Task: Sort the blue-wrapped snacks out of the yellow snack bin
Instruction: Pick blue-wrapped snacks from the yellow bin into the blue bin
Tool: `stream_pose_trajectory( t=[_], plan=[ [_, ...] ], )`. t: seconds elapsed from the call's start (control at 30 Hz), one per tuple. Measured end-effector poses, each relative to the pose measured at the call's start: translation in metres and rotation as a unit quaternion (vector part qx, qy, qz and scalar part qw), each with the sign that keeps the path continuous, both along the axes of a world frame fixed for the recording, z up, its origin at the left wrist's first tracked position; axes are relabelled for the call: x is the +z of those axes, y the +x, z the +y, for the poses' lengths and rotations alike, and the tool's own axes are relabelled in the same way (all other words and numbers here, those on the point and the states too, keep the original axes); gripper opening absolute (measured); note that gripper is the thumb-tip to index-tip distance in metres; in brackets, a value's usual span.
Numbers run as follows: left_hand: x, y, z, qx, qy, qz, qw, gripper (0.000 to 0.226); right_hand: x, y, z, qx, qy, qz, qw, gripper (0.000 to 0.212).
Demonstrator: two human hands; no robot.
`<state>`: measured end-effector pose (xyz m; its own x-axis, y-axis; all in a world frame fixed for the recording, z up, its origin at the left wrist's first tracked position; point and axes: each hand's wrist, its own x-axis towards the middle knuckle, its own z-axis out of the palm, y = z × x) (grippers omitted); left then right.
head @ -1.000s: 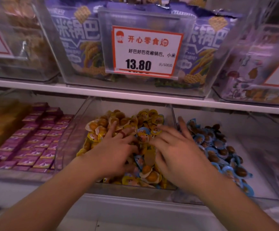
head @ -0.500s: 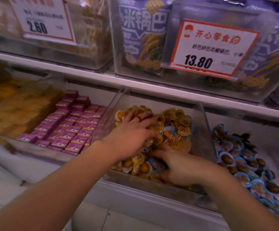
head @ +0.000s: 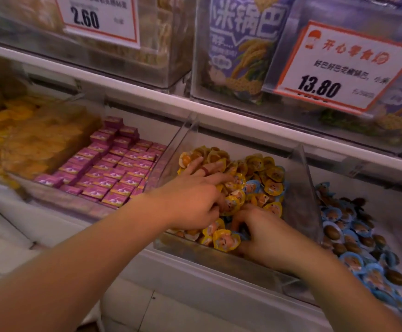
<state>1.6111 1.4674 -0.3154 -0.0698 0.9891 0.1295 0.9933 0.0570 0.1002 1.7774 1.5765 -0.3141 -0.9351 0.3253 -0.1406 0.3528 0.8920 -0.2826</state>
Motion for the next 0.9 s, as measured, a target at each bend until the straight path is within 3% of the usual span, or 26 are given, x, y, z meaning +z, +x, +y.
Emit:
stream_pose_trajectory(
  t=[0.1, 0.17, 0.2, 0.27, 0.33, 0.37, 0.43, 0.5, 0.57, 0.67, 0.73, 0.83, 0.9],
  plan=[
    [0.006, 0.003, 0.0, 0.009, 0.063, -0.049, 0.997, 0.025, 0.006, 0.002, 0.003, -0.084, -0.041, 0.092, 0.991, 0.014],
    [0.011, 0.005, -0.001, 0.015, 0.15, -0.119, 0.981, 0.027, 0.017, 0.002, 0.004, -0.172, -0.189, 0.193, 0.947, 0.01],
    [0.013, 0.008, -0.001, 0.024, 0.185, -0.17, 0.967, 0.03, 0.023, 0.003, 0.004, -0.216, -0.299, 0.249, 0.896, 0.01],
    [0.017, 0.019, -0.003, 0.045, 0.202, -0.315, 0.926, 0.042, 0.032, 0.003, 0.004, -0.284, -0.528, 0.326, 0.731, 0.018],
    [0.018, 0.035, -0.004, 0.043, 0.182, -0.409, 0.893, 0.055, 0.04, 0.004, 0.002, -0.323, -0.662, 0.337, 0.587, 0.023],
    [0.018, 0.043, -0.004, 0.03, 0.18, -0.406, 0.896, 0.056, 0.044, 0.005, 0.0, -0.324, -0.696, 0.327, 0.551, 0.023],
    [0.018, 0.056, -0.002, 0.001, 0.192, -0.341, 0.92, 0.05, 0.048, 0.01, -0.002, -0.308, -0.727, 0.317, 0.525, 0.026],
    [0.021, 0.064, 0.0, -0.011, 0.202, -0.303, 0.931, 0.049, 0.051, 0.016, -0.003, -0.302, -0.722, 0.331, 0.526, 0.025],
    [0.025, 0.073, 0.002, -0.025, 0.201, -0.321, 0.925, 0.056, 0.054, 0.025, -0.003, -0.3, -0.694, 0.356, 0.55, 0.027],
    [0.028, 0.087, 0.004, -0.084, 0.174, -0.396, 0.898, 0.072, 0.056, 0.044, 0.0, -0.268, -0.642, 0.371, 0.615, 0.026],
    [0.028, 0.094, 0.006, -0.11, 0.172, -0.39, 0.898, 0.072, 0.059, 0.06, 0.009, -0.249, -0.604, 0.378, 0.656, 0.023],
    [0.027, 0.094, 0.016, -0.085, 0.202, -0.327, 0.919, 0.048, 0.068, 0.092, 0.032, -0.252, -0.55, 0.366, 0.707, 0.022],
    [0.024, 0.088, 0.024, -0.044, 0.154, -0.319, 0.934, 0.021, 0.069, 0.119, 0.053, -0.28, -0.427, 0.314, 0.8, 0.02]
  ],
)
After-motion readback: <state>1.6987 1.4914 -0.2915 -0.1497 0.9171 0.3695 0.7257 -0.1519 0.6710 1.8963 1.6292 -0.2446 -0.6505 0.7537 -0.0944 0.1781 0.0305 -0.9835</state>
